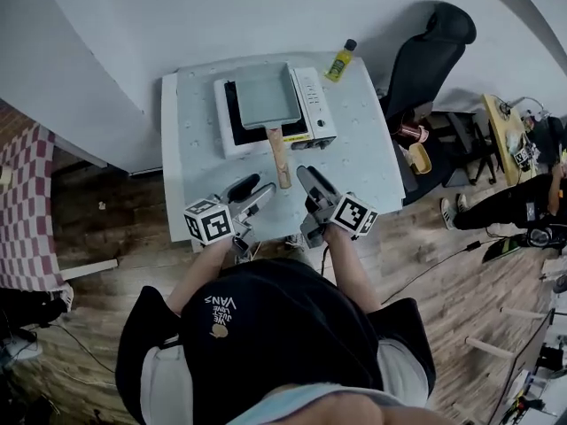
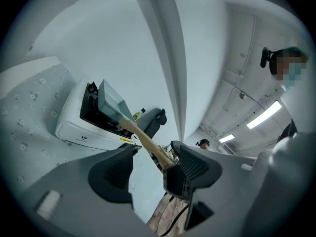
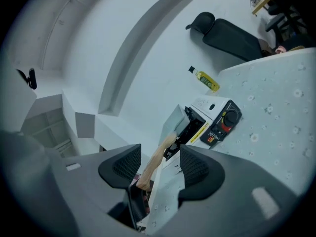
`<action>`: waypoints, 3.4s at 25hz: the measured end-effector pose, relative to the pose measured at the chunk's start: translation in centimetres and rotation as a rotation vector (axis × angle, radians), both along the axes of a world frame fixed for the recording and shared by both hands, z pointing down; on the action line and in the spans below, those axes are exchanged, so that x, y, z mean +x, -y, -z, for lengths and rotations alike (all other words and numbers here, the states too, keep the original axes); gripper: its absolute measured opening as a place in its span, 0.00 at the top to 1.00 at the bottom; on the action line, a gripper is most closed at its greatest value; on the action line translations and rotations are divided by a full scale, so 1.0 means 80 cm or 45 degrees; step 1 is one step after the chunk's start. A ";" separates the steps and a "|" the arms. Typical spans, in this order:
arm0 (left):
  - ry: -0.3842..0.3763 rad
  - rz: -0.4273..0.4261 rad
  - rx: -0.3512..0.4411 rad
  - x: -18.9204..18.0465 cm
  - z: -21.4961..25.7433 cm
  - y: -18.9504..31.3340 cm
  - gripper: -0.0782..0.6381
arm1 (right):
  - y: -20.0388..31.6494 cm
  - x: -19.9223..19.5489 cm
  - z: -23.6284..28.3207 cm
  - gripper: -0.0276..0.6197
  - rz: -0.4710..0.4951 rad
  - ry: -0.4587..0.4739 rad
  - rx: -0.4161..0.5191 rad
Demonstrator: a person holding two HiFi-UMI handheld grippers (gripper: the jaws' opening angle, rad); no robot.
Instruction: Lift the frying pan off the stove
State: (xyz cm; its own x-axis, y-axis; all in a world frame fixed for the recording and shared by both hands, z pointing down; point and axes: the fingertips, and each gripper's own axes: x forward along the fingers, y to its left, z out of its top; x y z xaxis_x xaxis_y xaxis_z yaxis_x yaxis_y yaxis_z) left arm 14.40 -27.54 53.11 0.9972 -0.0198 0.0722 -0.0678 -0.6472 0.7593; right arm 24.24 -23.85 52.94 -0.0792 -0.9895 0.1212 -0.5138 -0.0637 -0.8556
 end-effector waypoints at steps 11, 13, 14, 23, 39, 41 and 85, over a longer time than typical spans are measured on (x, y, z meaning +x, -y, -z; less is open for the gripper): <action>0.024 0.118 -0.292 0.061 -0.015 0.014 0.49 | 0.075 0.033 0.003 0.59 0.387 0.147 0.084; 0.008 0.144 -0.329 0.069 -0.016 0.022 0.49 | 0.081 0.036 -0.009 0.59 0.417 0.236 0.041; 0.001 0.166 -0.336 0.072 -0.017 0.027 0.49 | 0.084 0.038 -0.014 0.59 0.433 0.256 0.006; 0.023 0.188 -0.371 0.100 -0.026 0.028 0.49 | 0.130 0.027 -0.036 0.59 0.668 0.388 -0.072; -0.026 0.254 -0.500 0.097 -0.027 0.032 0.69 | 0.168 -0.023 -0.057 0.59 0.883 0.554 -0.140; -0.027 0.260 -0.504 0.097 -0.029 0.031 0.70 | 0.169 -0.025 -0.059 0.59 0.907 0.526 -0.154; -0.091 0.322 -0.384 -0.016 0.004 -0.157 0.70 | -0.024 -0.132 -0.034 0.64 0.919 0.344 -0.162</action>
State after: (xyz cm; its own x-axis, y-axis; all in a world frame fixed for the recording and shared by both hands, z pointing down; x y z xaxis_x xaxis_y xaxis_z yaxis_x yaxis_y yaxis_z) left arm 13.09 -14.98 52.75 0.9663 -0.2537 0.0430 -0.1366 -0.3642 0.9212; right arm 13.69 -21.91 55.68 -0.7408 -0.6618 0.1153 -0.2403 0.1008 -0.9655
